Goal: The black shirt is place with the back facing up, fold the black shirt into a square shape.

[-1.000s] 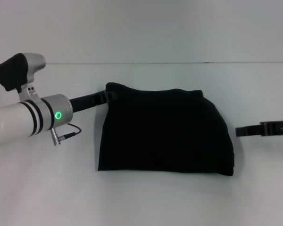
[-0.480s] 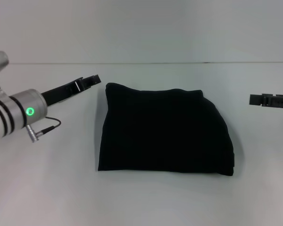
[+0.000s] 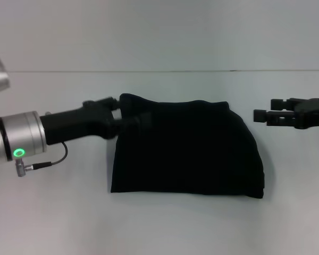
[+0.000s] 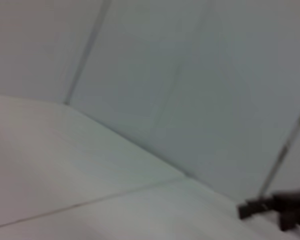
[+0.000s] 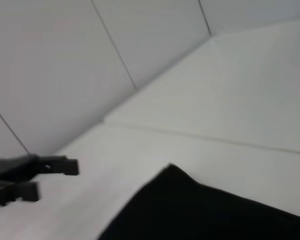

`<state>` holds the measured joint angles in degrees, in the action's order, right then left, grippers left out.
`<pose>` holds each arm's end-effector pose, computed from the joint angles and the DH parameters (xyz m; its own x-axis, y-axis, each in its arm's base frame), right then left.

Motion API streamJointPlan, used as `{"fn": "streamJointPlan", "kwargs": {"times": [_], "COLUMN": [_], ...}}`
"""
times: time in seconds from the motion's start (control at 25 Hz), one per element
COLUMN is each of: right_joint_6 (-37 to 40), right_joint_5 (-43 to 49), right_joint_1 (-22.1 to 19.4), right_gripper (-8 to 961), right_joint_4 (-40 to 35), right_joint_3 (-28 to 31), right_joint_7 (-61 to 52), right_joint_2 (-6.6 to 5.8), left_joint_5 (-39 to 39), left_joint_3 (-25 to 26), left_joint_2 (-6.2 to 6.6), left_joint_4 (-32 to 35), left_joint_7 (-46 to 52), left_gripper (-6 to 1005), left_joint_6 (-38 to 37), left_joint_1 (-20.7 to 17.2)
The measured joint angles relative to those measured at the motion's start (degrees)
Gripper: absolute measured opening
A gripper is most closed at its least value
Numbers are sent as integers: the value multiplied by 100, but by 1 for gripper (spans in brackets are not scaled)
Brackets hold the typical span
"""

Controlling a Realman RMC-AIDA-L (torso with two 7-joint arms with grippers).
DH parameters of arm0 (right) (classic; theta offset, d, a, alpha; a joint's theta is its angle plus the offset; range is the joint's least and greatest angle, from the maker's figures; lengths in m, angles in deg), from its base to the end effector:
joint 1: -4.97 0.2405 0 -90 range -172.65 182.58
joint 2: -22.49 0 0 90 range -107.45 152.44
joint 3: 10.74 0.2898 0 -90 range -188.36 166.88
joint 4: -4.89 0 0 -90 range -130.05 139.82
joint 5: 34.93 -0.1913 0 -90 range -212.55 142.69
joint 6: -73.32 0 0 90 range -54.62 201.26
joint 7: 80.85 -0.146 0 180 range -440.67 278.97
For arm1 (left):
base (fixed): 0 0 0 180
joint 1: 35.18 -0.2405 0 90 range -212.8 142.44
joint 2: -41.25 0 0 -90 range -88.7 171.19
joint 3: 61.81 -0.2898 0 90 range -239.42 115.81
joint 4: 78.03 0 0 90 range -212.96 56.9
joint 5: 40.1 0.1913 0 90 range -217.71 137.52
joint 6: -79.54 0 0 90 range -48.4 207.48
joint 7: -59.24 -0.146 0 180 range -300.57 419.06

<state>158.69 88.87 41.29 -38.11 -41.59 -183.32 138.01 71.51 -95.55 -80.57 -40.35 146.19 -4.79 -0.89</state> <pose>0.2754 0.3818 0.0333 0.6599 -0.5538 -0.5077 -0.7090 -0.6827 -0.1768 -0.2489 0.3617 -0.0202 0.6572 0.3981 0.6400 0.5998 -0.7904 -0.1242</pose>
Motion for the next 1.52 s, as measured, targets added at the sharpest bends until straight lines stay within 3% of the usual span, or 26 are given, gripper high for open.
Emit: {"fn": "streamJointPlan", "kwargs": {"times": [0.2,0.4,1.52], "right_joint_6": [-515,-595,-545], "right_joint_5": [472,720,768], "right_joint_1": [346,623,598], "right_gripper": [938,937,935], "right_joint_4": [-69,-89,-99], "right_joint_3": [-591,-923,-1213], "right_joint_7": [-514,-825,-836], "right_joint_2": [-9,-20,-31], "left_joint_5": [606,954,1311], "left_joint_3": [-222,-510,-766], "left_joint_2": [80,134,115], "left_joint_4": [61,234,327], "left_joint_7": [-61,-77,-29], "left_gripper": [858,892,893], "left_joint_6": [93,157,247], "left_joint_1": [301,521,610]}}
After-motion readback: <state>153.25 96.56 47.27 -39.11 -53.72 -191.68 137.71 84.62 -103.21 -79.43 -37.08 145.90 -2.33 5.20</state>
